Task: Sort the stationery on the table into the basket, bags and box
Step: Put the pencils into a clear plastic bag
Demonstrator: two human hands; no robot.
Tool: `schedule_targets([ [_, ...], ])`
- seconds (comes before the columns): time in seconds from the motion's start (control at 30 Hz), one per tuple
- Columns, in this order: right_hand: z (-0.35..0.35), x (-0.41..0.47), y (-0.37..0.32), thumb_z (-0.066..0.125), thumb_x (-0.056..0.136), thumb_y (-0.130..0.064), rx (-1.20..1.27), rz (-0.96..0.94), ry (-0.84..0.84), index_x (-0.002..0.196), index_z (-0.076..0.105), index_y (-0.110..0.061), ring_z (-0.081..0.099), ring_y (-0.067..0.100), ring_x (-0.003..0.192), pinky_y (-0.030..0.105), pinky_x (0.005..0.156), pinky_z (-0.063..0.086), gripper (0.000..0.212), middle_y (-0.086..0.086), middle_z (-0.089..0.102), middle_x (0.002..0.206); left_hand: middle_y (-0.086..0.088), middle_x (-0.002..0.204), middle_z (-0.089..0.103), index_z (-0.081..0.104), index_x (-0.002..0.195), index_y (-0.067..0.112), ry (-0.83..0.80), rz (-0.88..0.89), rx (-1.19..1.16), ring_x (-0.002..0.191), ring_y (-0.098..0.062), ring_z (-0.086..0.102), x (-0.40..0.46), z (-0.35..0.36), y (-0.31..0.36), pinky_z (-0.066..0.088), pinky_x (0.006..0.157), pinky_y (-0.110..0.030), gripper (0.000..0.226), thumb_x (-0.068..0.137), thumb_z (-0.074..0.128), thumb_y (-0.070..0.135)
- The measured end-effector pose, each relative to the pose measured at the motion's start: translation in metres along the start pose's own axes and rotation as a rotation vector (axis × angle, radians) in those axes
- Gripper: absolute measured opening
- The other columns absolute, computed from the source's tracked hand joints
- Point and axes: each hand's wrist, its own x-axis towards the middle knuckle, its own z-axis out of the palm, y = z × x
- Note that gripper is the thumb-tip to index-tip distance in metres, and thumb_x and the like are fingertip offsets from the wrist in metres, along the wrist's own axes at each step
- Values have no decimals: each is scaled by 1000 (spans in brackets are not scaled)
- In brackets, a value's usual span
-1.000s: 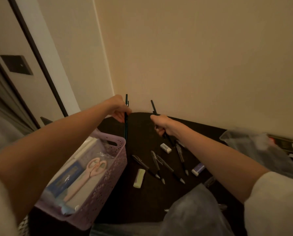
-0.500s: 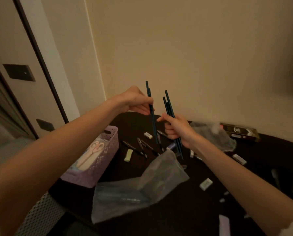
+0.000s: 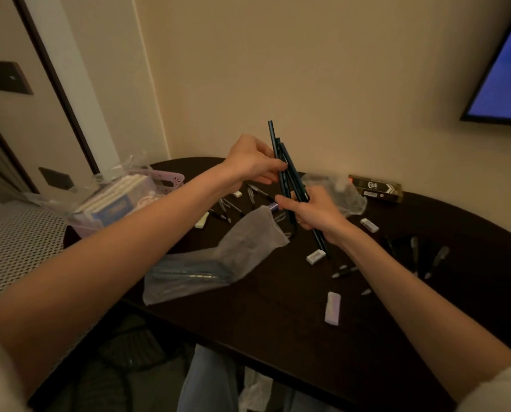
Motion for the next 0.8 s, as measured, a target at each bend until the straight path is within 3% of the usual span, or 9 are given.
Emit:
schedule_targets([
  [0.13, -4, -9, 18, 61, 92, -26, -57, -48, -43, 86, 69, -2, 37, 7, 40, 18, 39, 29, 26, -2, 46, 52, -18, 103, 69, 54, 124, 0, -20, 111, -191, 88, -17, 71, -8, 5, -6, 59, 72, -23, 36, 89, 62, -1],
  [0.23, -6, -17, 30, 58, 94, -23, -86, -71, -43, 85, 70, -6, 46, 0, 41, 12, 41, 35, 23, -12, 51, 47, -18, 108, 69, 50, 132, 5, -71, 193, -293, 97, -21, 70, -13, 6, -10, 58, 79, -26, 42, 91, 59, -1],
  [0.33, -6, -22, 38, 52, 97, -20, -110, -88, -45, 81, 65, -9, 52, -9, 46, 7, 47, 39, 23, -21, 54, 46, -17, 108, 70, 52, 131, 10, -140, 228, -322, 97, -22, 71, -17, 9, -13, 58, 81, -29, 38, 94, 57, 4],
  [0.4, -5, -22, 39, 49, 98, -24, -106, -77, -62, 80, 61, -10, 50, -6, 44, 10, 45, 37, 26, -16, 51, 46, -18, 108, 70, 54, 130, 10, -150, 224, -340, 96, -24, 71, -16, 9, -12, 58, 81, -29, 35, 95, 55, 8],
  [0.57, -6, -14, 41, 46, 98, -36, -19, -44, -109, 73, 50, -16, 38, 1, 42, 15, 45, 31, 32, -5, 39, 60, -20, 103, 70, 58, 120, 2, -26, 181, -360, 90, -25, 72, -7, 4, -12, 59, 76, -29, 26, 97, 54, 14],
  [0.73, -1, -9, 42, 42, 100, -37, -80, -95, -63, 66, 46, -20, 43, 5, 58, 23, 65, 35, 37, -7, 43, 63, -17, 101, 70, 61, 116, 3, 1, 188, -353, 91, -23, 72, -4, -2, -17, 59, 77, -28, 22, 97, 52, 10],
  [0.8, 2, -8, 41, 41, 100, -35, -74, -104, -54, 68, 49, -21, 56, 6, 69, 22, 72, 41, 36, -6, 53, 68, -17, 102, 70, 62, 116, 4, 8, 204, -360, 93, -23, 71, -5, -2, -16, 58, 78, -28, 22, 98, 51, 10],
])
